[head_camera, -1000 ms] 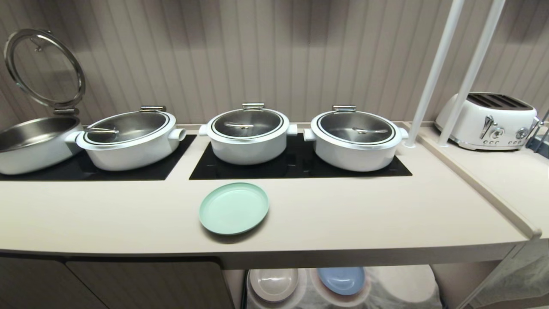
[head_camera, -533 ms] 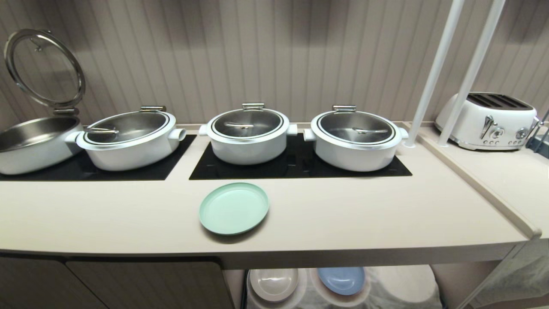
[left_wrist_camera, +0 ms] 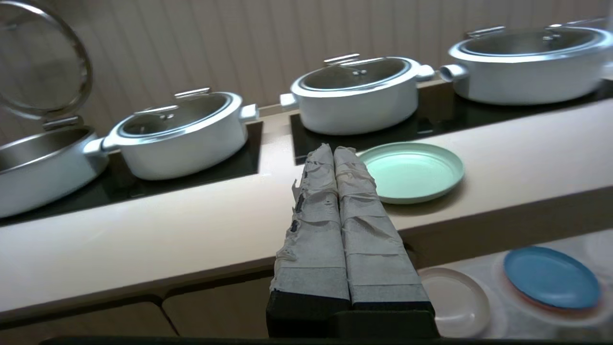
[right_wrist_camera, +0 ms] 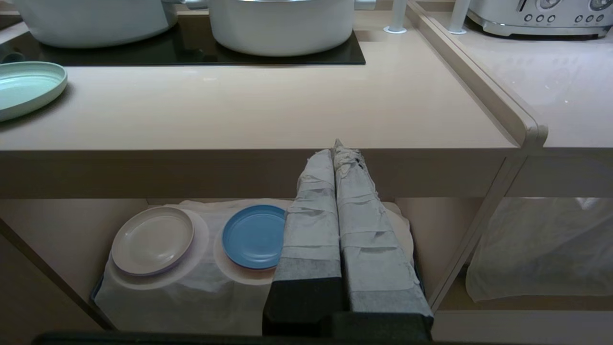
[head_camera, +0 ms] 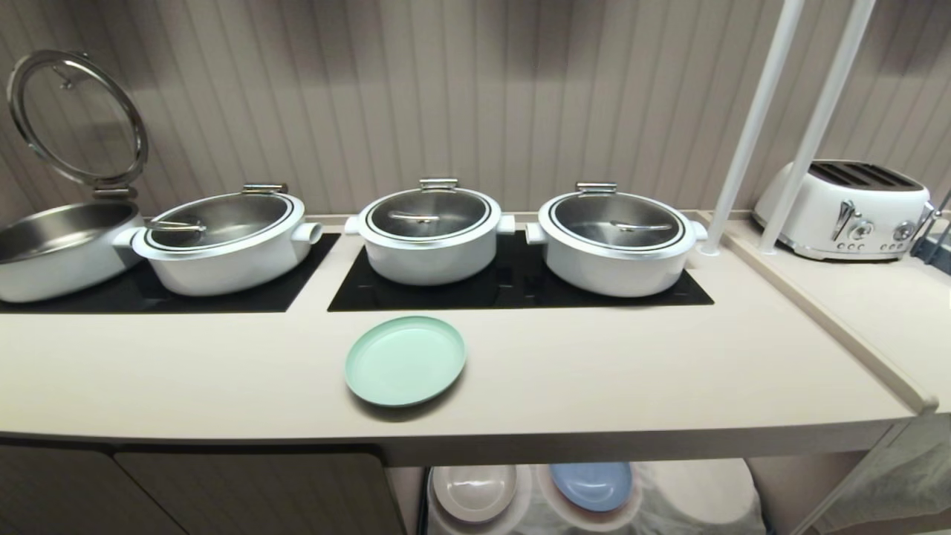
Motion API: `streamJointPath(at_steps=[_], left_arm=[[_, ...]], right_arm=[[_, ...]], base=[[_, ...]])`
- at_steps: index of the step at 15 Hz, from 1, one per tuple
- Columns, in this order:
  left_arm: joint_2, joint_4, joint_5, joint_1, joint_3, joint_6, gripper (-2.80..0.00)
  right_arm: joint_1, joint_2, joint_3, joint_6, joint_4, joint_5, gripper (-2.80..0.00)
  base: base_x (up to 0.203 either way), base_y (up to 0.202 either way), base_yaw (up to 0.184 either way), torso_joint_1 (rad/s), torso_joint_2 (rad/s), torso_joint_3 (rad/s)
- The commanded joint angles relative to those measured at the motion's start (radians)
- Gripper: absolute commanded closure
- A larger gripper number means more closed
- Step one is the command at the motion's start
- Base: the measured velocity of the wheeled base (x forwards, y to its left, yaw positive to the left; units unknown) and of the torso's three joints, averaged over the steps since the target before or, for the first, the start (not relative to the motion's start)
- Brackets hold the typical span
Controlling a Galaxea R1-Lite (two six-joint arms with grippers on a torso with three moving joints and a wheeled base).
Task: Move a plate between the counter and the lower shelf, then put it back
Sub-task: Pick up the plate
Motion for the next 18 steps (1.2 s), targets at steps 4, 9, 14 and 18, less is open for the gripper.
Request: streamJointPath(at_steps=[4,9,14,18], left_arm=[[0.15,0.048,-0.078,-0.004,-0.112,-0.008,0.0],[0.422,0.049,-0.072,-0.01,-0.251,-0.074,0.0],[0.656,0.049,-0.08,-0.011,-0.336,-0.249,0.0],[0.844,0.049,-0.071,-0.006,-0.36,-0.367,0.0]], right_arm=[[0.0,0.0,0.0,0.0,0.0,0.0,0.0],[0.0,0.0,0.0,0.0,0.0,0.0,0.0],[0.0,0.0,0.0,0.0,0.0,0.0,0.0],[0.0,0.0,0.0,0.0,0.0,-0.001,0.0]], base=[[0.0,0.0,0.0,0.0,0.0,0.0],[0.0,0.0,0.0,0.0,0.0,0.0],[0.0,0.0,0.0,0.0,0.0,0.0],[0.0,0.0,0.0,0.0,0.0,0.0]])
